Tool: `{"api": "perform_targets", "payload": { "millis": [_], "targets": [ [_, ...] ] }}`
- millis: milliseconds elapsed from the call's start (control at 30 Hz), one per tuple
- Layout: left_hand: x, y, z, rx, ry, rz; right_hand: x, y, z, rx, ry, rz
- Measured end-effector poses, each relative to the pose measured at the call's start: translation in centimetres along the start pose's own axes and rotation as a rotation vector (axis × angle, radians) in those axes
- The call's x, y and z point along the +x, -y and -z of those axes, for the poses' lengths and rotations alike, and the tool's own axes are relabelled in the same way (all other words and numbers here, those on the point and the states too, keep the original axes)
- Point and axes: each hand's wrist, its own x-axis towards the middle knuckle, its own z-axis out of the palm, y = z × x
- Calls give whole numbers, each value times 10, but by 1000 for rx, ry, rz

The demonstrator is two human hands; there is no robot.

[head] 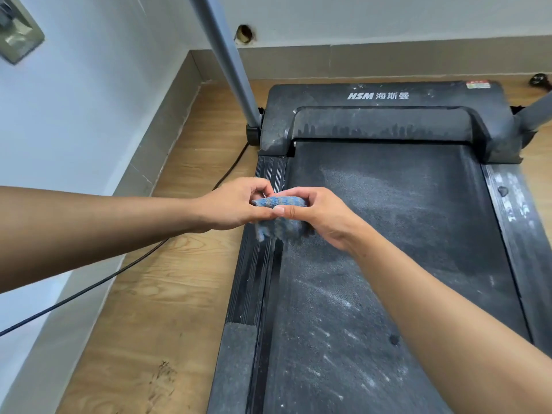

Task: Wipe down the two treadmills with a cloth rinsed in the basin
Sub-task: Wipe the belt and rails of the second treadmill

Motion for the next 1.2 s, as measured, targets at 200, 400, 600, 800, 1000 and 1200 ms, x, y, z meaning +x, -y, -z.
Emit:
{"api": "perform_targets", "payload": {
  "millis": [200, 400, 600, 800, 1000, 1200],
  "targets": [
    [14, 14, -36, 35, -136, 156, 1, -18, 7, -381, -389, -46],
    [21, 71, -75, 526, -208, 496, 0, -59, -5, -1030, -299, -48],
    [9, 87, -147, 347, -482, 612, -11, -103, -25, -1191, -460, 196],
    [-18, 99, -203, 410, -621, 602, 11, -136, -39, -1268, -293, 26],
    [-14, 98, -202, 376, -626, 614, 17, -139, -46, -1357, -363, -29],
    [-12, 99, -202, 360, -622, 622, 50, -130, -47, -1338, -419, -85]
  ]
}}
